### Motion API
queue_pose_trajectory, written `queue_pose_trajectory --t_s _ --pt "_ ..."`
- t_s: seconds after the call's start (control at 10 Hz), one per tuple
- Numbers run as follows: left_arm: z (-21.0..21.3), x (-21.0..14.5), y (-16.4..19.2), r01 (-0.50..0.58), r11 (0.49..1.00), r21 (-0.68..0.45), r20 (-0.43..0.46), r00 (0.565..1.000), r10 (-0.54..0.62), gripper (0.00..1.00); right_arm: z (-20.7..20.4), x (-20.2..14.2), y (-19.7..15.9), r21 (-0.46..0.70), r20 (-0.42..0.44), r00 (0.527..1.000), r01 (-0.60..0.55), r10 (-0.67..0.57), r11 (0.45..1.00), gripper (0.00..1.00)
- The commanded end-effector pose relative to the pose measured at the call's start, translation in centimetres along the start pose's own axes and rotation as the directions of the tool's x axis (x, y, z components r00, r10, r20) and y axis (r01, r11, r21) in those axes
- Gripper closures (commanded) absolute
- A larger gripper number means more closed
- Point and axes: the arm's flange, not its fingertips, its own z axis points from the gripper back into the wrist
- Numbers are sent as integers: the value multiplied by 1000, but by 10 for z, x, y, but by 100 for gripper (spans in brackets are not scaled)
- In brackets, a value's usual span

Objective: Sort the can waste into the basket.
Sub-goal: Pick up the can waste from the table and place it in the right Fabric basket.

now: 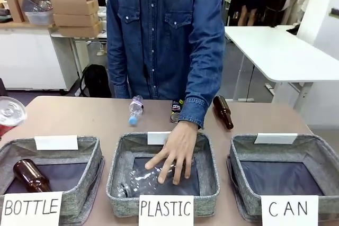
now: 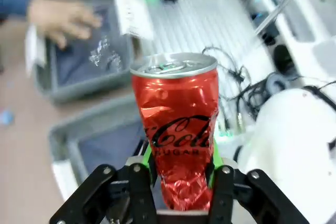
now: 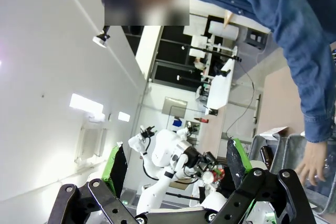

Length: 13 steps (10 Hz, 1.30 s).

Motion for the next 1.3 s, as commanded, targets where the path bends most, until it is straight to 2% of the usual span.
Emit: queue_pose_trajectory --t_s 0.0,0.1,0.6,0.7,0.8,0.9,1.0,1.1,1.2 --pt "5 -7 8 16 999 -46 132 991 -9 100 -4 2 3 25 5 1000 3 -3 1000 0" --pt "0 0 0 0 1000 0 0 1000 0 100 -4 2 3 25 5 1000 3 -3 1000 0" --pt "0 0 0 0 1000 0 0 1000 0 100 -4 2 3 25 5 1000 3 -3 1000 0" --pt "1 1 -1 -14 1000 -4 15 1000 14 59 0 0 0 2 -1 1000 0 0 1000 0" --pt "-14 26 8 -24 998 65 92 996 18 59 5 2 -5 -61 25 1000 0 2 998 0" --pt "-45 73 22 93 993 73 116 988 -101 59 28 5 -3 -102 45 999 -5 10 995 0" --pt "-74 117 34 212 976 56 93 972 -216 59 60 8 5 -160 84 994 -55 69 986 0" --pt "-114 173 57 309 950 43 54 949 -311 59 110 11 20 -230 115 986 -94 123 969 0" --pt "-148 216 80 372 927 43 -9 928 -372 59 152 6 31 -288 134 982 -87 130 954 0"
